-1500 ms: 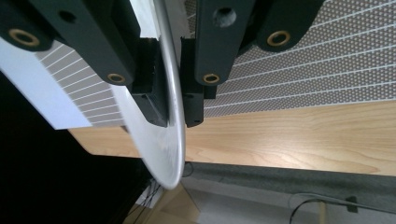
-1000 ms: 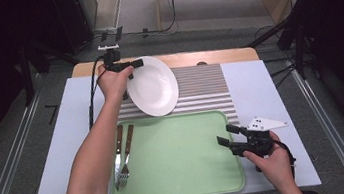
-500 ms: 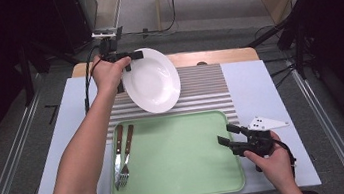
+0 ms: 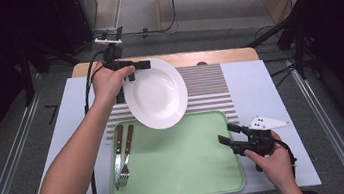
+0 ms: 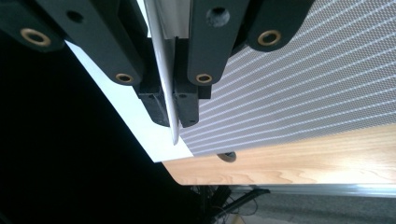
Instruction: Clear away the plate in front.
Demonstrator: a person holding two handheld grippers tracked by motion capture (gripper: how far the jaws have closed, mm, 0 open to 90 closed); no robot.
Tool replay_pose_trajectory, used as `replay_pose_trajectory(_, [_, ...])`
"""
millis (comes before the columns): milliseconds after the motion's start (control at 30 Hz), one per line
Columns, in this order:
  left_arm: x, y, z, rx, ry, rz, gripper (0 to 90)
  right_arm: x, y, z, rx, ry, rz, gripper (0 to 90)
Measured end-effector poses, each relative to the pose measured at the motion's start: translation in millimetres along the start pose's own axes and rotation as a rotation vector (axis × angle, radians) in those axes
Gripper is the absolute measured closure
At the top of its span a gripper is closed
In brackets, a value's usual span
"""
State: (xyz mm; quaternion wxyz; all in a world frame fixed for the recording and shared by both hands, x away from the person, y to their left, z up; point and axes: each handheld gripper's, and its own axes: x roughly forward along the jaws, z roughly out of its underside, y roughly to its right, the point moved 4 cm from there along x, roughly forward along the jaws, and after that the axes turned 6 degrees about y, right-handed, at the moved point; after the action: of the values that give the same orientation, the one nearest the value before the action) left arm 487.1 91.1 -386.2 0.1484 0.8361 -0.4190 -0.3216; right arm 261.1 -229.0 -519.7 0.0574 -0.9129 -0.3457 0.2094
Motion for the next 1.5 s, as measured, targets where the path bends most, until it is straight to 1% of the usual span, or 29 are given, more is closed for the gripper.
replay_pose_trajectory(133, [-0.1, 8.0, 5.9, -0.006, -0.023, 0.023, 86.2, -0.1, -0.1, -0.2, 0.004, 0.002, 0.000, 36.8])
replay_pose_trajectory(267, [1.7, 13.6, 12.2, -0.002, -0.040, 0.030, 86.2, -0.5, 0.5, 0.0, 0.002, 0.001, 0.001, 36.8])
replay_pose_trajectory(467, [3.9, 23.4, 19.0, 0.008, -0.091, 0.051, 86.2, -1.4, 1.7, -0.3, 0.003, 0.004, 0.008, 36.8])
replay_pose_trajectory(567, [3.1, 27.5, 21.7, 0.004, -0.093, 0.060, 86.2, -1.7, 1.4, -0.4, 0.003, 0.005, 0.008, 36.8])
replay_pose_trajectory(600, [2.8, 28.9, 22.6, 0.009, -0.095, 0.066, 86.2, -1.8, 1.5, -0.4, 0.003, 0.005, 0.008, 36.8])
replay_pose_trajectory(700, [1.5, 32.4, 24.6, 0.009, -0.110, 0.074, 86.2, -1.9, 1.5, -0.4, 0.002, 0.005, 0.009, 36.8])
replay_pose_trajectory(800, [0.6, 34.8, 28.0, -0.004, -0.101, 0.088, 86.2, -1.8, 1.3, -0.4, 0.002, 0.005, 0.008, 36.8])
replay_pose_trajectory(1033, [-1.3, 44.4, 39.1, 0.011, -0.125, 0.110, 86.2, -2.0, 1.3, -0.4, 0.000, 0.005, 0.009, 36.8])
replay_pose_trajectory(1233, [-0.4, 45.2, 51.3, -0.008, -0.137, 0.129, 86.1, -2.2, 1.4, -0.6, -0.001, 0.008, 0.010, 36.8])
replay_pose_trajectory(1367, [-0.2, 48.3, 58.5, 0.005, -0.149, 0.137, 86.1, -2.1, 1.7, -0.5, -0.003, 0.006, 0.013, 36.8])
replay_pose_trajectory(1400, [-0.1, 48.9, 60.2, 0.003, -0.152, 0.137, 86.1, -2.1, 1.6, -0.5, -0.003, 0.007, 0.014, 36.8])
replay_pose_trajectory(1500, [0.8, 51.7, 66.7, 0.001, -0.158, 0.154, 86.1, -2.2, 1.6, -0.7, -0.005, 0.009, 0.016, 36.8])
